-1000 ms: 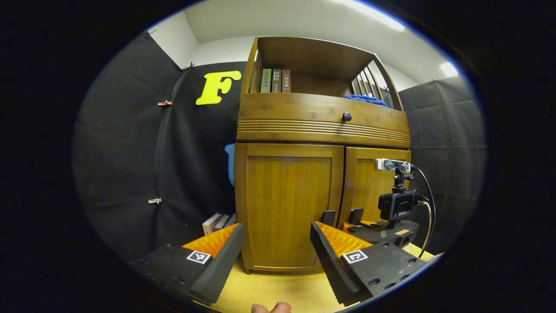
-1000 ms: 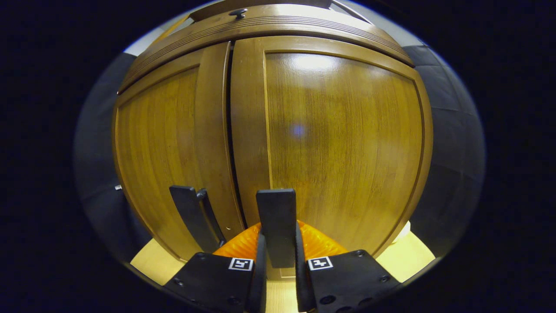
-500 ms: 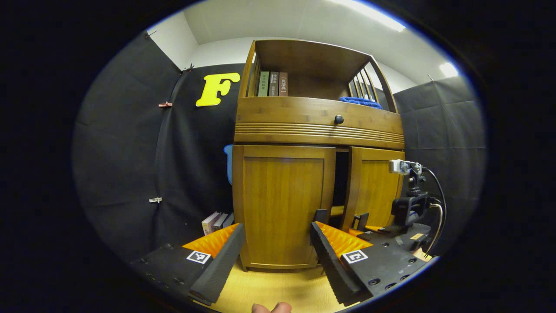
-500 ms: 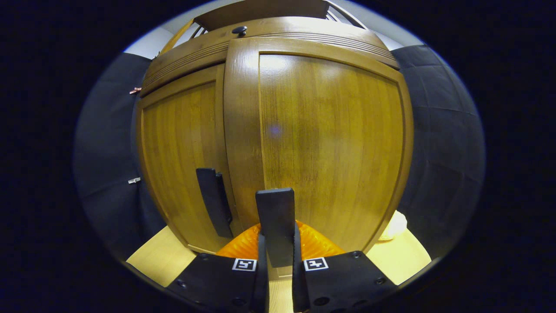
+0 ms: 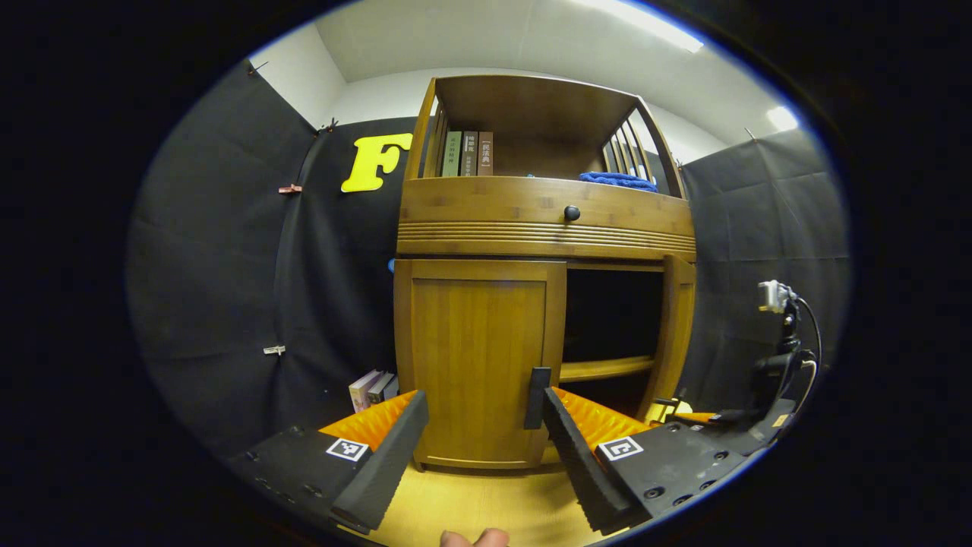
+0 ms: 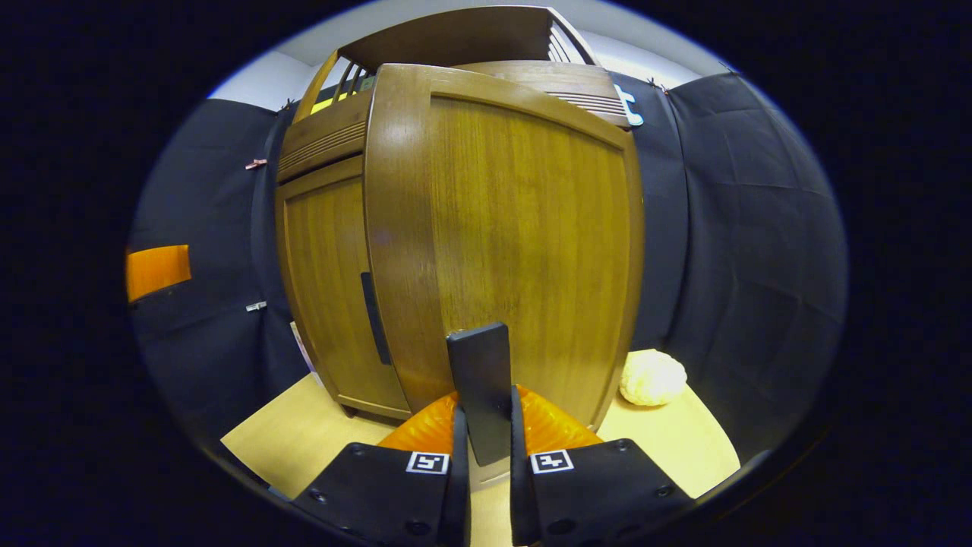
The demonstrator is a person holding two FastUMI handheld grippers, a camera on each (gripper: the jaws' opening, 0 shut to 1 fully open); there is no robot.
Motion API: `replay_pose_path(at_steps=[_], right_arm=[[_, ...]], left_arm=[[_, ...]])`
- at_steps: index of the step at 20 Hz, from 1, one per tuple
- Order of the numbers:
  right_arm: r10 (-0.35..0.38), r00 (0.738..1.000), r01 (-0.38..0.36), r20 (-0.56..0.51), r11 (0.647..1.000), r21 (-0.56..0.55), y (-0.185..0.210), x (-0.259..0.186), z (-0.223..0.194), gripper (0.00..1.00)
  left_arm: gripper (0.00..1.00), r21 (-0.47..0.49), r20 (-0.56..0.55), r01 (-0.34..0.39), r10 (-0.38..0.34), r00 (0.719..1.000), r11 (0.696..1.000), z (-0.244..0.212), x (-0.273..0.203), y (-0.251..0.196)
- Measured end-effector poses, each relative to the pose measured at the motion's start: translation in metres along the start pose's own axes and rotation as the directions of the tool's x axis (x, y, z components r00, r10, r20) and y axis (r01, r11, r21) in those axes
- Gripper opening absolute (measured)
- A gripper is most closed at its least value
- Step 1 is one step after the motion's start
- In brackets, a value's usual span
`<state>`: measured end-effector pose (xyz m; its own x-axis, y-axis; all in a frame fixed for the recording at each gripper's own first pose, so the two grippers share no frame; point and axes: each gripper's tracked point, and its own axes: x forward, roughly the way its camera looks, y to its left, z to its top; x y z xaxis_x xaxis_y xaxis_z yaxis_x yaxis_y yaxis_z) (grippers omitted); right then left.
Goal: Open the right door of the double-door shoe cabinet with the right hand, and open the left door with the left hand.
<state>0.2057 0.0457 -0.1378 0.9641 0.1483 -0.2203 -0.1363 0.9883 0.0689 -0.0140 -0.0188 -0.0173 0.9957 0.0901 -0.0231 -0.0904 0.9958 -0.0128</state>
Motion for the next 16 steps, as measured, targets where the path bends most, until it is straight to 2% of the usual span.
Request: replay_pose_path(at_steps=[5, 6, 7, 10, 16], right_arm=[[0.004, 1.0, -0.004, -0.015, 1.0, 0.009, 0.001, -0.002, 0.002, 0.24], [0.008, 1.0, -0.008, -0.022, 1.0, 0.013, 0.001, -0.003, 0.002, 0.24], [0.015, 1.0, -0.014, -0.028, 1.0, 0.016, 0.001, -0.003, 0.002, 0.24], [0.043, 0.998, -0.043, -0.039, 0.999, 0.003, 0.003, -0.005, 0.005, 0.24], [0.06, 0.997, -0.058, -0.051, 0.998, 0.035, 0.004, -0.007, 0.011, 0.23]], left_arm=[[0.94, 0.003, 0.002, -0.009, 0.009, 1.0, 1.0, 0.003, -0.002, -0.025], [0.92, 0.007, 0.006, -0.012, 0.012, 1.0, 1.0, 0.005, -0.001, -0.029], [0.94, 0.012, 0.01, -0.016, 0.015, 1.0, 1.0, 0.006, 0.0, -0.033], [0.92, 0.019, 0.013, -0.022, 0.022, 1.0, 1.0, 0.008, 0.004, -0.042], [0.94, 0.02, 0.022, -0.045, 0.044, 0.999, 0.999, 0.012, 0.013, -0.058]])
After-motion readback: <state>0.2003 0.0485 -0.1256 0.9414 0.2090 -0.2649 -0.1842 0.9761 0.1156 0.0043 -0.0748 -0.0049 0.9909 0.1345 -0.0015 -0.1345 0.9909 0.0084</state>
